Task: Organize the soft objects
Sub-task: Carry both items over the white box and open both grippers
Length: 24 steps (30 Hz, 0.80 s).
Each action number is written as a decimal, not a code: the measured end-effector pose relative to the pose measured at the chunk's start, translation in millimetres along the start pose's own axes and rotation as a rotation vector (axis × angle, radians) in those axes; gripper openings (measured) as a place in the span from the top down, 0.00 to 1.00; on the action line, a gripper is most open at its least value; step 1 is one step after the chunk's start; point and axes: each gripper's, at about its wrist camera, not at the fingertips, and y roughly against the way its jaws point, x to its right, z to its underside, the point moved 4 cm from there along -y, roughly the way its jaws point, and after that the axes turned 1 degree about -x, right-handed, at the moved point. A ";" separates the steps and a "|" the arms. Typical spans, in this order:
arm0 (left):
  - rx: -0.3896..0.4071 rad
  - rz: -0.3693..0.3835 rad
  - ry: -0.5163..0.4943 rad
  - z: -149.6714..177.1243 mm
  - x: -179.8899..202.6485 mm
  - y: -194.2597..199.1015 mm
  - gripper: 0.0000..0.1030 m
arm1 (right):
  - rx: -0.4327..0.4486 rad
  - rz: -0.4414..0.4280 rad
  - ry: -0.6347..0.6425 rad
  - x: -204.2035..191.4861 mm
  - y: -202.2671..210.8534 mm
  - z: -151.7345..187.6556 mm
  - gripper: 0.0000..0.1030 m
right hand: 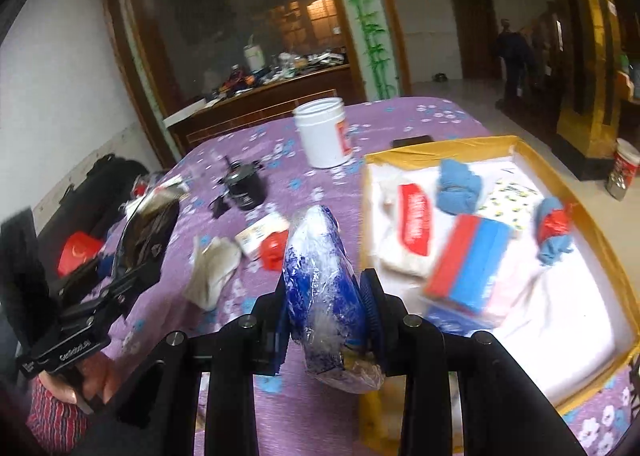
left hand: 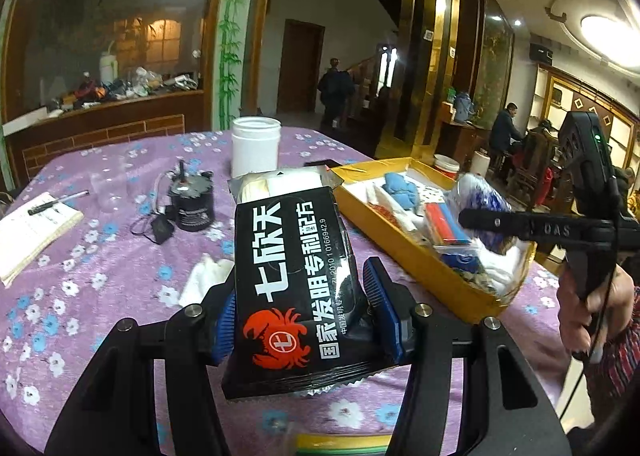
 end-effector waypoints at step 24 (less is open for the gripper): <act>-0.328 0.242 -0.089 -25.0 177.9 -126.9 0.46 | -0.100 0.202 -0.183 144.7 13.9 -9.0 0.65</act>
